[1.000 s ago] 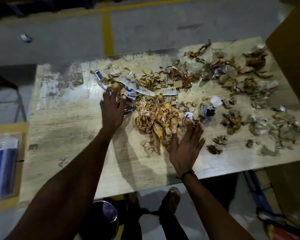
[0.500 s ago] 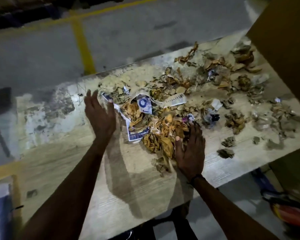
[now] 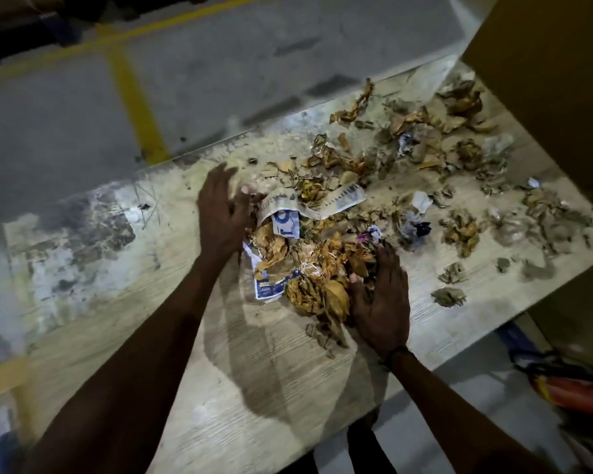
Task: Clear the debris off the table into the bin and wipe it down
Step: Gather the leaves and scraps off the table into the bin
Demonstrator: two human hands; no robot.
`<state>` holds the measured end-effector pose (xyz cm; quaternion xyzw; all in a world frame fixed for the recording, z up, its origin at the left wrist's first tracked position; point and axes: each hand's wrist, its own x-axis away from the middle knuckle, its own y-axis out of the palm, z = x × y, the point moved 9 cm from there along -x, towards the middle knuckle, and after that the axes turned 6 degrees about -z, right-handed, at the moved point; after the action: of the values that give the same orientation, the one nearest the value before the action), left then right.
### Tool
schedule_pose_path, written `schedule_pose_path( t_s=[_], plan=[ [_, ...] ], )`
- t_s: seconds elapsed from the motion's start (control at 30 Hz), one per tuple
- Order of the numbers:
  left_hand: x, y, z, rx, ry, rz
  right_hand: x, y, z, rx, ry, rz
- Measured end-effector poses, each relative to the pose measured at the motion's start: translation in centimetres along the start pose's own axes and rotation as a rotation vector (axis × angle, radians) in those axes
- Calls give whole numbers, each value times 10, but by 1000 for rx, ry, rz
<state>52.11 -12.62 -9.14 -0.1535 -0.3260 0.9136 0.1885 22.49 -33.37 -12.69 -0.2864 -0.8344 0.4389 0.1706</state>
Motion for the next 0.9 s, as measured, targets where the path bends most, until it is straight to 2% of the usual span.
schedule_pose_path(
  t_s=[0.07,0.13,0.17,0.33,0.47,0.53,0.67,0.73,0.83,0.9],
  plan=[
    [-18,-25,-30,-76,-107,62,0,1,0,4,2,4],
    [-34,-32,-55,-82,-227,-11,0,1,0,8,2,10],
    [-40,-28,-57,-85,-234,-71,0,2,0,16,-3,16],
    [-45,35,19,-37,49,-341,0,2,1,26,-7,14],
    [-38,65,53,37,124,-495,0,3,3,23,1,1],
    [-38,54,45,59,118,-448,0,3,3,27,1,6],
    [-27,-37,-21,-65,-60,-29,0,4,2,31,-9,-1],
    [-10,-85,-65,-192,-192,98,-1,4,2,30,-5,-2],
    [19,-115,-108,-244,-373,107,0,4,2,43,-5,-1],
    [29,-101,-111,-209,-363,49,-1,3,2,38,-5,2]
  ],
)
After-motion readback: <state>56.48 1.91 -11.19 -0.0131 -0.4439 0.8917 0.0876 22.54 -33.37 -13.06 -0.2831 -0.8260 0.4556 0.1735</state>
